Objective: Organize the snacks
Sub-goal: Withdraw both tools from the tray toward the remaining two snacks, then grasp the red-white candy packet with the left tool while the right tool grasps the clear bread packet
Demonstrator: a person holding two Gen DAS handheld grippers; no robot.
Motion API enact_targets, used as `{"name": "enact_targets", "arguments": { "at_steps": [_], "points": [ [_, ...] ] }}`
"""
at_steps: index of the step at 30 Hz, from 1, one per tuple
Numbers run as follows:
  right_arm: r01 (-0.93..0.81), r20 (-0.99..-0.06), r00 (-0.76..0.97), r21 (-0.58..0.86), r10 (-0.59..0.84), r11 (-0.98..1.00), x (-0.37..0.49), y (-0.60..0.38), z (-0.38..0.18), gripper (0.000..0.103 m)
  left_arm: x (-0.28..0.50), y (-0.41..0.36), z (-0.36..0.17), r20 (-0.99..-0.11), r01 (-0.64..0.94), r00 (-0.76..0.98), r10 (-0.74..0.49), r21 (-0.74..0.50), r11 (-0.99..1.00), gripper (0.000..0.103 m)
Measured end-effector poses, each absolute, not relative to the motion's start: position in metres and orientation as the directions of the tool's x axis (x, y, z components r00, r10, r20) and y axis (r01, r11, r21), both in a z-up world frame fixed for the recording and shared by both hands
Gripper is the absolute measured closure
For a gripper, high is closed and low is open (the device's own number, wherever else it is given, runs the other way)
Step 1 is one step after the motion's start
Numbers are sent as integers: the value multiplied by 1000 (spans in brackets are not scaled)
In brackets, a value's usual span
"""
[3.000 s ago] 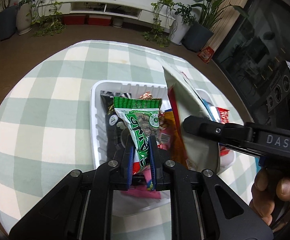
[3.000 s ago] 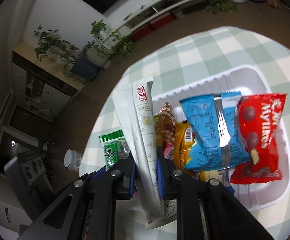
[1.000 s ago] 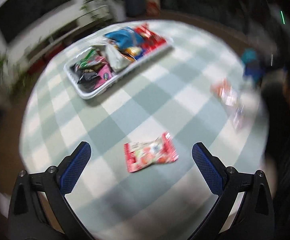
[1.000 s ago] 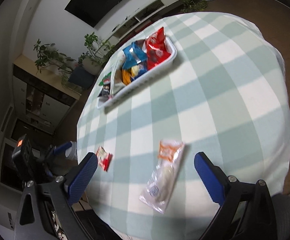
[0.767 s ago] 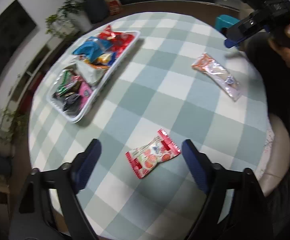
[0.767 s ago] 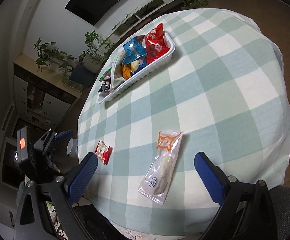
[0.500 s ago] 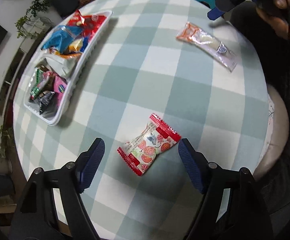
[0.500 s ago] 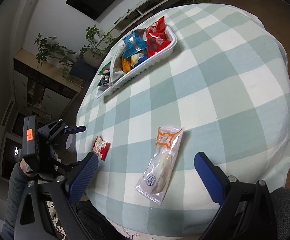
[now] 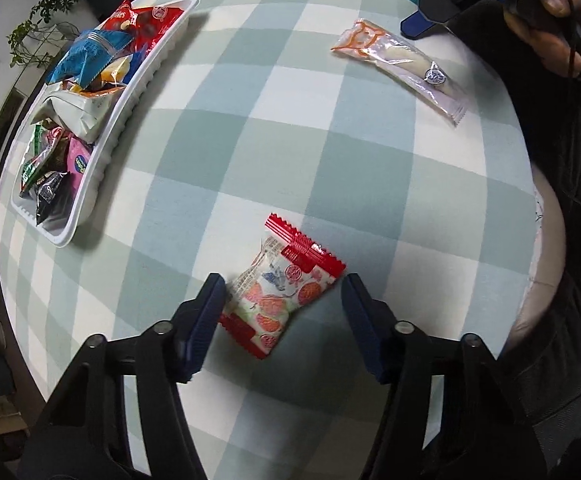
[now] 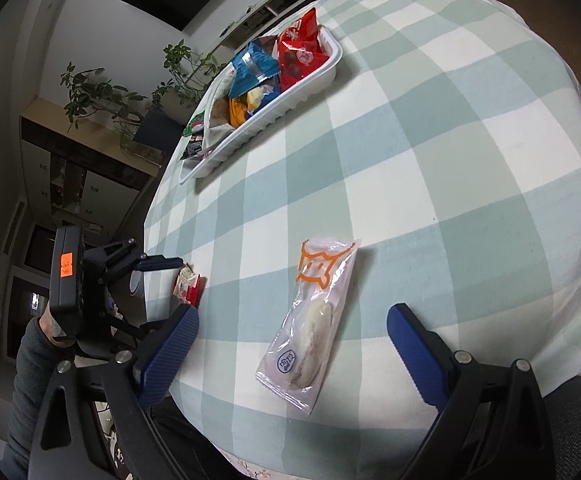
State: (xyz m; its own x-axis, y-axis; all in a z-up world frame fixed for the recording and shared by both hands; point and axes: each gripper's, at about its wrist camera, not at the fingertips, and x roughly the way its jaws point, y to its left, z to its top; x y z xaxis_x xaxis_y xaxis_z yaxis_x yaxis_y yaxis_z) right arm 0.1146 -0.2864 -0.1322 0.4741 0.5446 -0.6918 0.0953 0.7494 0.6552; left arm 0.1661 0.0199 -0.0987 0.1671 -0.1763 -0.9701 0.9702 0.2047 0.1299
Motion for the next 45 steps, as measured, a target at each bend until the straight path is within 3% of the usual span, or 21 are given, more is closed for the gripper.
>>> {"name": "enact_targets", "arguments": {
  "at_steps": [2, 8, 12, 15, 20, 23, 27, 39, 45],
  "points": [
    [98, -690, 472, 659, 549, 745, 114, -286, -133, 5, 166, 22, -98, -972, 971, 143, -184, 102, 215, 60],
    [95, -688, 469, 662, 553, 743, 110, -283, -132, 6, 161, 25, -97, -968, 950, 171, -183, 112, 292, 62],
    [96, -694, 470, 654, 545, 751, 108, -281, -131, 6, 160, 26, -97, -962, 930, 202, -182, 130, 343, 58],
    [94, -698, 466, 650, 544, 754, 106, -279, -131, 6, 159, 28, -97, -952, 912, 255, -168, 180, 369, 42],
    [84, -702, 461, 644, 543, 761, 104, -275, -131, 6, 161, 21, -99, -959, 928, 212, -190, 137, 347, 40],
    [81, -705, 457, 640, 542, 764, 104, -274, -132, 6, 155, 12, -100, -964, 945, 180, -197, 114, 307, 47],
    [81, -706, 456, 639, 541, 765, 104, -274, -132, 7, 161, 14, -101, -971, 940, 111, -212, 33, 341, 63],
    [76, -737, 471, 581, 485, 810, 102, -266, -129, 9, 160, 27, -97, -962, 802, 165, -218, 2, 597, 67],
    [49, -774, 474, 499, 420, 865, 97, -252, -126, 11, 163, 43, -87, -935, 706, 194, -296, -76, 704, 71]
  ]
}}
